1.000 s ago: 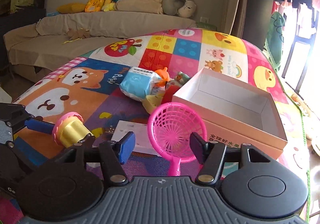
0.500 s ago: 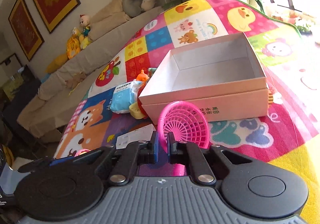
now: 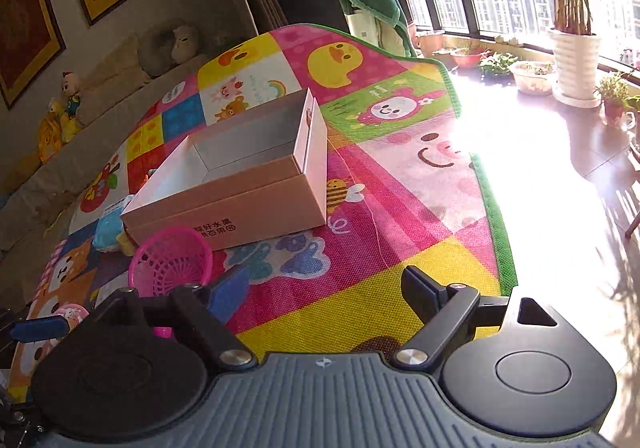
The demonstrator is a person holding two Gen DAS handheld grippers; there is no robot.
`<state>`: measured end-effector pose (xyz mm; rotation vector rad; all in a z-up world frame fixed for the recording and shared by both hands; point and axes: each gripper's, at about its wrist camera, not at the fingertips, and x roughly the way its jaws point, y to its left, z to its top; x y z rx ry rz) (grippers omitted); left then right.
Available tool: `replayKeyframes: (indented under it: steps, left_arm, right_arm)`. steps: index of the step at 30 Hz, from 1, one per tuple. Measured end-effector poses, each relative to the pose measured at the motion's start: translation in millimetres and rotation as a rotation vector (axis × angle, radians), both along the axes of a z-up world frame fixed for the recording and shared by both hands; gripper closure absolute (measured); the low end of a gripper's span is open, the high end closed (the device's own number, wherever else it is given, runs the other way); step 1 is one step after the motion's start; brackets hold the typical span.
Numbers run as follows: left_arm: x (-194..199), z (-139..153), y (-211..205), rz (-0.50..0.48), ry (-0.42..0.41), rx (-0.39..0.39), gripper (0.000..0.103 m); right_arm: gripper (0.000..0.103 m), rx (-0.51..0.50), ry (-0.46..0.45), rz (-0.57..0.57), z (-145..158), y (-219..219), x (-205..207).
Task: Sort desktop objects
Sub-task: 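Carry the net toward the pink box with right tool while left grasps pink-yellow round toy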
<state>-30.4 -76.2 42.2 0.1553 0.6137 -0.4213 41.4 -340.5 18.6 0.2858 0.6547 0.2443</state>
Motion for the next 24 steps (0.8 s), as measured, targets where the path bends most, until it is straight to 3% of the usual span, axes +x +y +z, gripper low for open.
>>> replayKeyframes:
  steps: [6, 12, 17, 22, 24]
  left_arm:
    - [7.9, 2.8, 27.3, 0.163, -0.003, 0.020, 0.000]
    - [12.3, -6.5, 41.9, 0.248, 0.032, 0.031, 0.000]
    - [15.9, -13.5, 47.2, 0.287, 0.030, 0.056, 0.000]
    - [15.0, -16.7, 54.0, 0.298, 0.033, 0.050, 0.000]
    - [14.8, -16.4, 55.7, 0.307, 0.024, 0.046, 0.000]
  right_arm:
    - [0.017, -0.113, -0.048, 0.114, 9.4, 35.0, -0.1]
    - [0.017, -0.041, -0.023, 0.238, 17.4, 76.5, 18.3]
    - [0.003, -0.248, -0.099, 0.343, 17.3, 129.1, 16.3]
    - [0.003, -0.342, -0.076, 0.378, 8.2, 152.8, 26.0]
    - [0.015, -0.371, -0.076, 0.391, 8.1, 156.6, 26.2]
